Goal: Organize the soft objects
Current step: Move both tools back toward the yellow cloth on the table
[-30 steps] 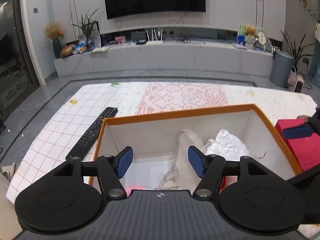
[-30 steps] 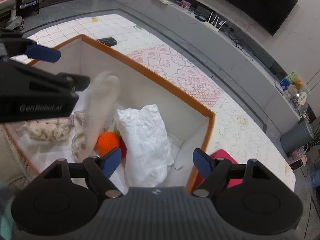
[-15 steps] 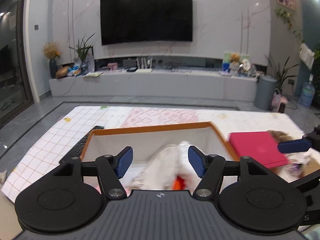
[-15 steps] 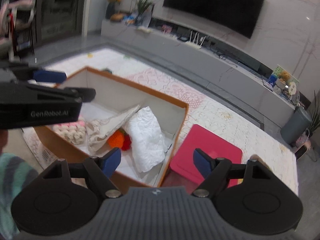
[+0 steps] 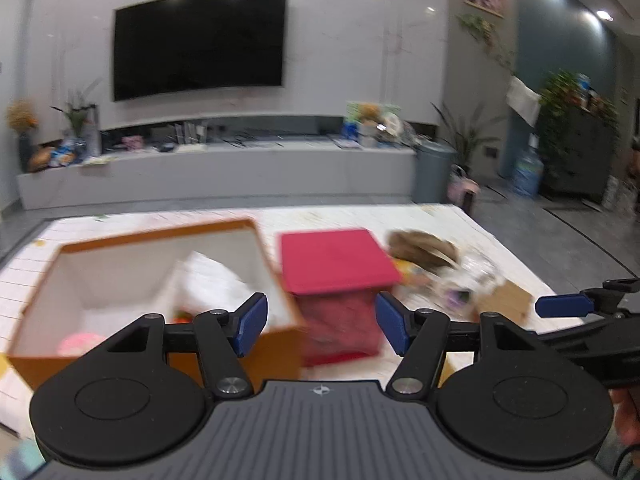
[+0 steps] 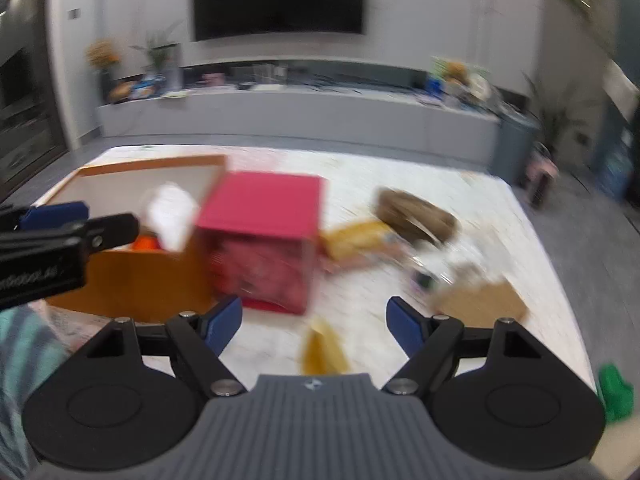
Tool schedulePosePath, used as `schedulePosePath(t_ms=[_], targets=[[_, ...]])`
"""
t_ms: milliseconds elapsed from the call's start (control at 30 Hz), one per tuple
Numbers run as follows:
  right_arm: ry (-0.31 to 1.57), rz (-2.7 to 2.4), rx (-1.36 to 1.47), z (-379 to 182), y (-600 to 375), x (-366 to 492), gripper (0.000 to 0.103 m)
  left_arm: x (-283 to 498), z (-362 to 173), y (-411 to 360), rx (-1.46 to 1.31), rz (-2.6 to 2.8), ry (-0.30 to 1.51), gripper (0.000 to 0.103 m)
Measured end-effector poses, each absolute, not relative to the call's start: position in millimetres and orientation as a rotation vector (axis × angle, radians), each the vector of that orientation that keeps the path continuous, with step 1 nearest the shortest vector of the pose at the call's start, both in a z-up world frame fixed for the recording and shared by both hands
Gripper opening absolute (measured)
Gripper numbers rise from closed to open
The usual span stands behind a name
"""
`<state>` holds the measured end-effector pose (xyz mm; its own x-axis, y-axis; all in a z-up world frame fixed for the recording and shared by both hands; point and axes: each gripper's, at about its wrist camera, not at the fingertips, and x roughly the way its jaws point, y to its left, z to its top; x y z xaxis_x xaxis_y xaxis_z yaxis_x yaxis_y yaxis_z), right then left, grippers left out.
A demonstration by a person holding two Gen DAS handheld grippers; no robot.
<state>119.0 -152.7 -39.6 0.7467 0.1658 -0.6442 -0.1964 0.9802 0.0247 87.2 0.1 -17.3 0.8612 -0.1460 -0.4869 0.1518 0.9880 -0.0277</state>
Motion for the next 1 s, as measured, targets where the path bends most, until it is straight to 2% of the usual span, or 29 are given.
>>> schedulePosePath(t_ms=[467, 767, 1000], targets=[[0.754, -0.019, 0.067, -71.7, -257.3, 110.0, 0.078, 95.9, -49.4, -83.3, 0.078, -0.327, 0.595, 0.071], [0.811, -0.102, 0.105, -81.0, -301.3, 122.9, 0.078, 109.9, -64.2, -119.8, 0.125, -0.415, 0.67, 0.065], [0.886, -0.037, 0.157, -93.5, -314.9, 133.5, 0.072, 119.7, -81.8, -129.4, 0.153, -0.435, 0.736, 0.065]])
